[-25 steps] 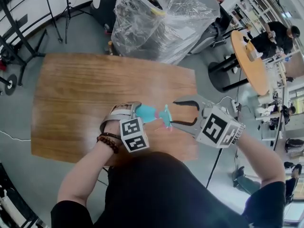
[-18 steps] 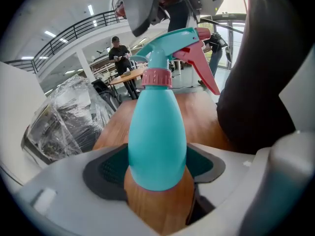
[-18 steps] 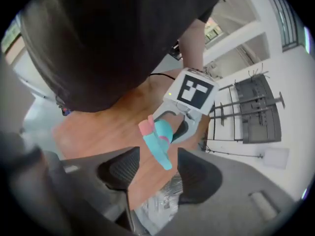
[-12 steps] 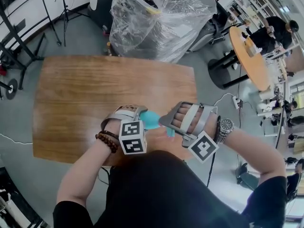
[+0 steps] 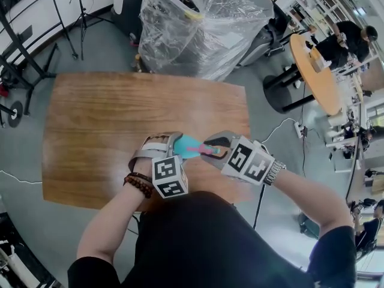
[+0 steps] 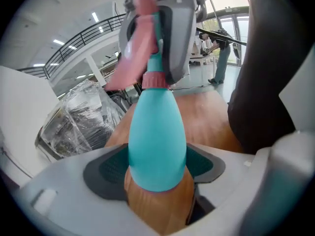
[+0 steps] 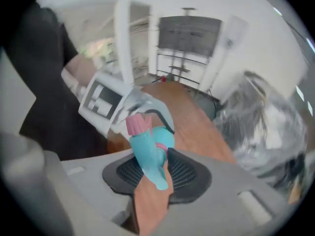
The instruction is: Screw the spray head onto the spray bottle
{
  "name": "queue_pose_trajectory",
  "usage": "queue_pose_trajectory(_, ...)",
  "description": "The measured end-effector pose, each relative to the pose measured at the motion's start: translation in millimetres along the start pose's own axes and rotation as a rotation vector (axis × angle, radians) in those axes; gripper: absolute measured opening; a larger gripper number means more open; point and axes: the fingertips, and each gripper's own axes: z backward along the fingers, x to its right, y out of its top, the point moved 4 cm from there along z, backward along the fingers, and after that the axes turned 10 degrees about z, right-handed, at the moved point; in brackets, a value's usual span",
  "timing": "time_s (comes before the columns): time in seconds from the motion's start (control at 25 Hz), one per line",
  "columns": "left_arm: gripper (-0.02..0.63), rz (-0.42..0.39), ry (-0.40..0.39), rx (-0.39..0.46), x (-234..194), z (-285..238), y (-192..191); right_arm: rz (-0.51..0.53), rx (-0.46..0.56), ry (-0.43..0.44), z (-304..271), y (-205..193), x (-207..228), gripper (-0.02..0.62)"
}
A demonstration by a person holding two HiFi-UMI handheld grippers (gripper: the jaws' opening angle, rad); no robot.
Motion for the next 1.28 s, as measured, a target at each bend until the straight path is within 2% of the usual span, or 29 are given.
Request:
queue_pose_trajectory(0.04,0.385,0.013,0.018,0.002,-1,-2,-1,-0.203,0.026,0.03,-2,-3,6,0.12)
queue_pose_trajectory(0.08,0.385,0.024,0.032,0.003,0,-4,-3,-0.364,0.042,0.054,-3,-6,11,0.12)
queue_pose_trajectory(0.12,0.385,0.032,0.043,0.003,1,-5,-4,-0.477,0.05,0.07,-5,-8,12,0.12)
queue_pose_trajectory(0.16,0.385,0.039,0.049,0.002,2,-7,-6,-0.549,0.051,0.079,-6,-10,13,0.12)
queue_pose_trajectory(0.24,0.385,0.052,0.055,0.002,6,-8,-7,-0.617,0.049,0.083,-7,-11,11,0.12)
queue_pose_trajectory(0.36,0.385,0.094,0.051,0.024,6,-10,-8,-0.563,0.053,0.048,-8,-9,11,0.121)
queue_pose_trajectory(0.48,0.385,0.188,0.032,0.091,4,-13,-9,-0.395,0.081,-0.037,-2,-1,13,0.158)
queue_pose_trajectory(0.6,0.387,0.37,0.016,0.181,-4,-21,-17,-0.306,0.172,-0.144,13,7,18,0.169)
queue_pose_trajectory(0.68,0.388,0.496,0.029,0.237,-15,-28,-26,-0.309,0.232,-0.214,22,7,22,0.169)
queue_pose_trajectory(0.76,0.388,0.57,0.073,0.279,-27,-35,-37,-0.327,0.271,-0.268,25,3,23,0.169)
queue_pose_trajectory(0.92,0.388,0.636,0.157,0.292,-44,-50,-61,-0.339,0.291,-0.304,18,-4,13,0.169)
queue_pose_trajectory(1.12,0.388,0.709,0.194,0.271,-54,-63,-87,-0.329,0.307,-0.32,7,-4,0,0.161)
queue_pose_trajectory(1.28,0.387,0.725,0.206,0.285,-57,-64,-93,-0.335,0.317,-0.333,4,-5,-3,0.15)
